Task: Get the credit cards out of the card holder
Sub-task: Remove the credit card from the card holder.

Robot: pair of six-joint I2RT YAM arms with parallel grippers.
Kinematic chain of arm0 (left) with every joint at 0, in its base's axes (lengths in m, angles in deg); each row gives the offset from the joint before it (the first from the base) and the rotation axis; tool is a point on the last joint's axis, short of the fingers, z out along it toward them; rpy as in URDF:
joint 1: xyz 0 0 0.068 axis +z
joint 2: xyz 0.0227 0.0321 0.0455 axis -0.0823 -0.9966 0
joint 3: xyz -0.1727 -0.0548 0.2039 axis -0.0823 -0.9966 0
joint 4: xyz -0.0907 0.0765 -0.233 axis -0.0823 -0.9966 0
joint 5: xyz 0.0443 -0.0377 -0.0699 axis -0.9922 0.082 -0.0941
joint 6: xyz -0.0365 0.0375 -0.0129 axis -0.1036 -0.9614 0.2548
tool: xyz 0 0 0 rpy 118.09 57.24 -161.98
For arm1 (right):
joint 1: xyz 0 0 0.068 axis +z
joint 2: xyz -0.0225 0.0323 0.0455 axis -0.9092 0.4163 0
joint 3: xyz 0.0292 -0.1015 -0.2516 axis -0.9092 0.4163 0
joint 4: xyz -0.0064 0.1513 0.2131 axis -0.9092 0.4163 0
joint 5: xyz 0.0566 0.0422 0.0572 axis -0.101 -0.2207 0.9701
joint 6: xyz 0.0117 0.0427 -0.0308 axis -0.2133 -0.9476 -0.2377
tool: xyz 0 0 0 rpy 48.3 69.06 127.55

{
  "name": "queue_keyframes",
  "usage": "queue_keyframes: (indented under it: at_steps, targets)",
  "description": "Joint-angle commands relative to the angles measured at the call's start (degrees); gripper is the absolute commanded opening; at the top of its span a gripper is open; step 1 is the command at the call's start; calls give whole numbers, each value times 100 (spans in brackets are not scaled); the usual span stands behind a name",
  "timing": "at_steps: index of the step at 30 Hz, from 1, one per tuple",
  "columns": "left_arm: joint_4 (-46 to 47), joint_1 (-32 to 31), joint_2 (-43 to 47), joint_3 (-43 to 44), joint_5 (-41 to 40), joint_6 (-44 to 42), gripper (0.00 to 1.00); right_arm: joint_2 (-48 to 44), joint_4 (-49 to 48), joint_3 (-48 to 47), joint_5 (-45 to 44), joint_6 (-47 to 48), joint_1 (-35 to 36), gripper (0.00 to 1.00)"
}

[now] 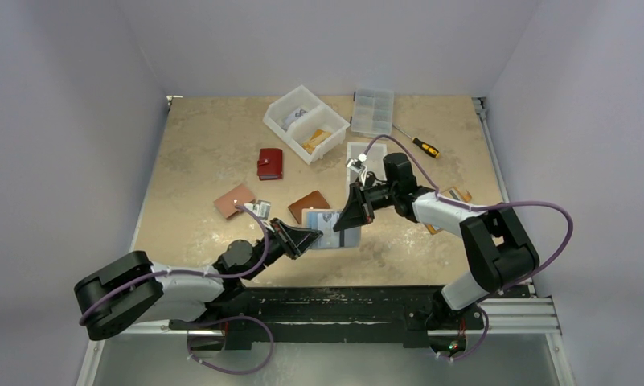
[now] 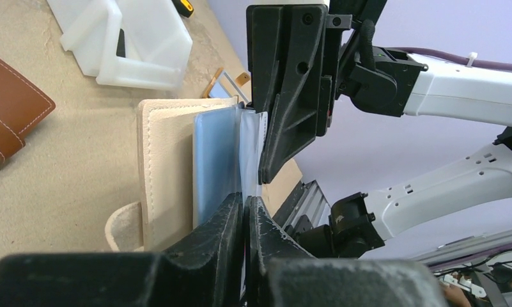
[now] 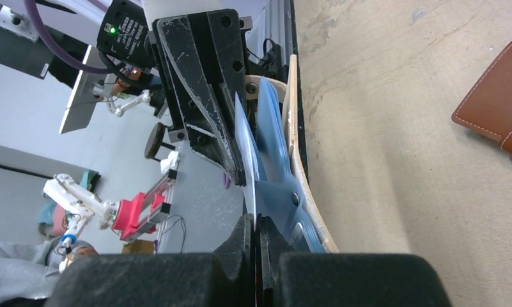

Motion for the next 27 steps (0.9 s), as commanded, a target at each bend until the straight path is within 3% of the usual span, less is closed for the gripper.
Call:
queue_keyframes:
  at_steps: [1, 5, 11, 15, 18, 24, 27]
  targets:
    - [121, 16, 127, -12, -188, 75, 12, 37, -90, -14, 325, 184, -16, 0]
    - [-388, 16, 437, -15, -339, 129, 30, 59, 453, -169, 656, 1004, -20, 0]
    - [-1897, 16, 1355, 12, -857, 259, 56, 42, 1139, -303, 601, 1806, -66, 0]
    - [-2986, 16, 1981, 29, -1252, 390, 68, 45, 2726, -690, -133, 3243, -86, 0]
    - [-3923, 13, 2244, 21, -1520, 631, 69, 46, 3410, -926, -870, 4017, -84, 0]
    - [-5000, 16, 2216, 50, -1744, 930, 69, -103, 3901, -1056, -1741, 4688, -89, 0]
    - [-5335, 16, 2160, 135, -1847, 1010, 76, -226, 4018, -1044, -1997, 4909, -98, 0]
